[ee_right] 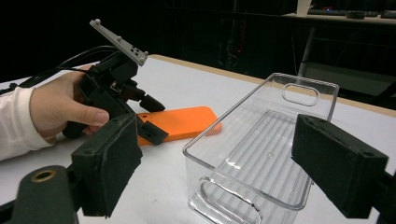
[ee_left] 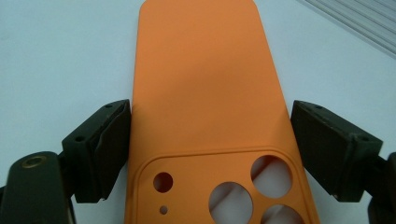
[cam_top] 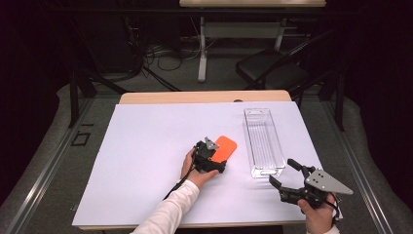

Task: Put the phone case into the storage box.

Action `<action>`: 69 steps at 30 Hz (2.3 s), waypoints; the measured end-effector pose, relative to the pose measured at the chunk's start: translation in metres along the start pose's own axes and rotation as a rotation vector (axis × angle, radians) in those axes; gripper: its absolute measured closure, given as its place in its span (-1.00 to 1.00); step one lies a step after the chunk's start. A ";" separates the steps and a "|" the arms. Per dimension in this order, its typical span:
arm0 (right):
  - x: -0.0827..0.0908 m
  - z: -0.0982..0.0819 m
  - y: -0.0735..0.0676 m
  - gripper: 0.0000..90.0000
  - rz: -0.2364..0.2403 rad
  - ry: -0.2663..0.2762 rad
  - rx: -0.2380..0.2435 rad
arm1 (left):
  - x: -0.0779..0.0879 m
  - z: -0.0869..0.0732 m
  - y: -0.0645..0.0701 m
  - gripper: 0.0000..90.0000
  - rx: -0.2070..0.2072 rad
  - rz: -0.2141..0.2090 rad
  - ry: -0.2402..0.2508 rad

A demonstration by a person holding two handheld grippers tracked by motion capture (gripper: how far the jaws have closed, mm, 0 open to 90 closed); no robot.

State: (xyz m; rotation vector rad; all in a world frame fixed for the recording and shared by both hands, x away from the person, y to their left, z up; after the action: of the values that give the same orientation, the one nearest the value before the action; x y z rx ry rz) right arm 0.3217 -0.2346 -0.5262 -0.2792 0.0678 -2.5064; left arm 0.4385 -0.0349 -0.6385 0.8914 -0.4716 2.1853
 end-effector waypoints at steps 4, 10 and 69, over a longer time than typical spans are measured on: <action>0.000 0.000 0.000 -0.68 0.000 0.000 -0.003 | 0.000 0.000 0.000 -0.65 0.005 -0.003 0.000; 0.000 0.000 0.000 -0.68 0.000 0.000 -0.004 | 0.001 0.000 0.001 -0.65 0.007 -0.012 -0.011; -0.017 -0.007 -0.011 -0.68 -0.008 -0.119 0.121 | 0.114 0.024 0.000 -0.64 -0.083 -0.146 0.091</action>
State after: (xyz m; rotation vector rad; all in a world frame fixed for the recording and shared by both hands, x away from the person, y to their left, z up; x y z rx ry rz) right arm 0.3272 -0.2158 -0.5351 -0.3787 -0.1329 -2.4839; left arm 0.3919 0.0062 -0.5402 0.7548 -0.4358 2.0480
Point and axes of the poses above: each handheld gripper's, and its own axes: x roughly backward along the jaws, z roughly out of its top, y roughly to its right, the point moved 10 cm from there along -x, roughly forward along the jaws, and after that the axes turned 7 degrees about -x, right-handed, at the moved point
